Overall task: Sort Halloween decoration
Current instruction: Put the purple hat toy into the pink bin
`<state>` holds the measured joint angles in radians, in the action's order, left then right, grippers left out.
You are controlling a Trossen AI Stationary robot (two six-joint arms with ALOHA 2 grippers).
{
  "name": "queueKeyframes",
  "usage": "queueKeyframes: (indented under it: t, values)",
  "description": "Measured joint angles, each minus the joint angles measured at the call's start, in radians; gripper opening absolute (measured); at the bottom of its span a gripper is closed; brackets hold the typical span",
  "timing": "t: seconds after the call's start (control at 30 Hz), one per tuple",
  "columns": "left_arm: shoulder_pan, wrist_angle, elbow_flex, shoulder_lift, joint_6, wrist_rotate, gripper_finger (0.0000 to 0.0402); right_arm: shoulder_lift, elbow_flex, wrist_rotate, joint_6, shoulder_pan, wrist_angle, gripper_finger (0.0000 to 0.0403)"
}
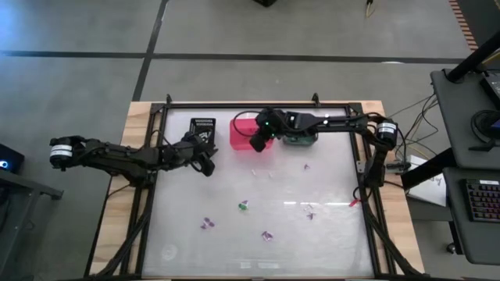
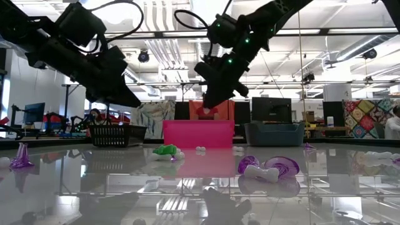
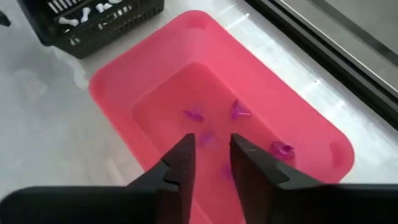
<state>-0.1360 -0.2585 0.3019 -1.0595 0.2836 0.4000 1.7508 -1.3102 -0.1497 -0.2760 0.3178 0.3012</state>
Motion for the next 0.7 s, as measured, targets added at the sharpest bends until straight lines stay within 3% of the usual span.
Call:
queueKeyframes:
  t: [0.13, 0.4, 0.7]
  values:
    - [0.0, 0.0, 0.0, 0.0, 0.003, 0.0, 0.0079, -0.013, 0.0, 0.018, 0.0, -0.006, 0.015, 0.0121]
    - [0.0, 0.0, 0.0, 0.0, 0.007, 0.0, 0.0079, -0.106, 0.0, 0.252, -0.022, -0.06, 0.217, 0.0138]
    - [0.0, -0.001, 0.0, -0.001, 0.007, 0.0, 0.0079, -0.189, 0.001, 0.263, -0.113, -0.21, 0.445, 0.0125]
